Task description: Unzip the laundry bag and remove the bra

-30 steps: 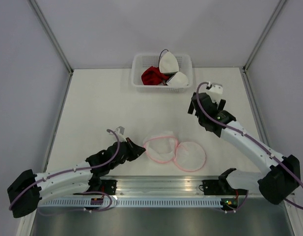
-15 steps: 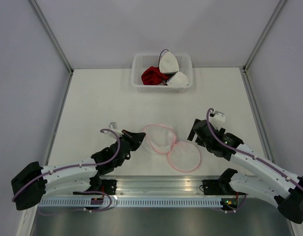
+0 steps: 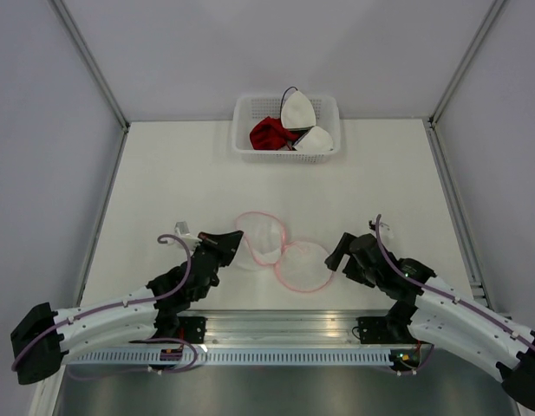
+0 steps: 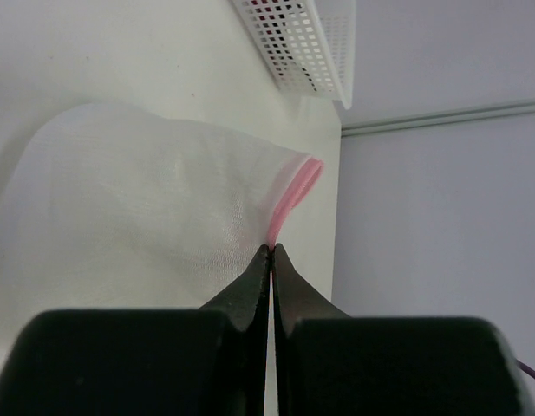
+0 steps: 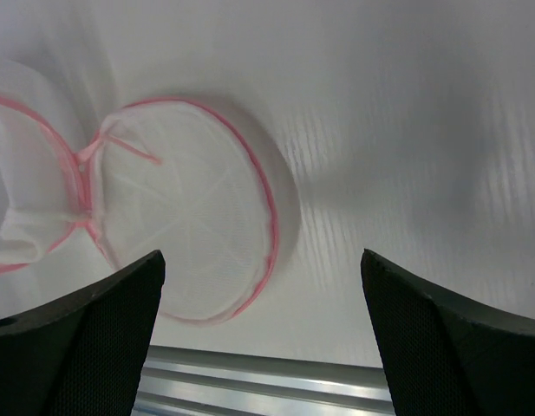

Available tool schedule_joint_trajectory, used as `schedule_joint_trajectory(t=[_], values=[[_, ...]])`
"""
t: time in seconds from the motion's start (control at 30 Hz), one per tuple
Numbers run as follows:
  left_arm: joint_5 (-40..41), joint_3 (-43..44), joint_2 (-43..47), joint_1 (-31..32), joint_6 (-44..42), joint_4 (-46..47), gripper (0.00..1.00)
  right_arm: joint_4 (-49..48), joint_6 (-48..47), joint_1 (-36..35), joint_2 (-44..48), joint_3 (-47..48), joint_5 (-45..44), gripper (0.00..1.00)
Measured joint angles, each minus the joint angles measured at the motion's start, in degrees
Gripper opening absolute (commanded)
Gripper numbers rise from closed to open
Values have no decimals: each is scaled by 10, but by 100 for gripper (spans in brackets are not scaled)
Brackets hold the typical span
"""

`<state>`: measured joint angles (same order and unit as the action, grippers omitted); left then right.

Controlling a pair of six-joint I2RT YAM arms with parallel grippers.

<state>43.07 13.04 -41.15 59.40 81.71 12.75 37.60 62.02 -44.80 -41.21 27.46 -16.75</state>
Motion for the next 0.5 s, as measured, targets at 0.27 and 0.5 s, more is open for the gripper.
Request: schedule_joint_trajectory(t=[0.27, 0.5], values=[[-27, -13, -17, 0, 8, -7, 2, -95, 40, 0, 3, -92, 85, 85], [-47, -14, -21, 1, 8, -3, 2, -172, 59, -1, 7, -113, 110, 68]])
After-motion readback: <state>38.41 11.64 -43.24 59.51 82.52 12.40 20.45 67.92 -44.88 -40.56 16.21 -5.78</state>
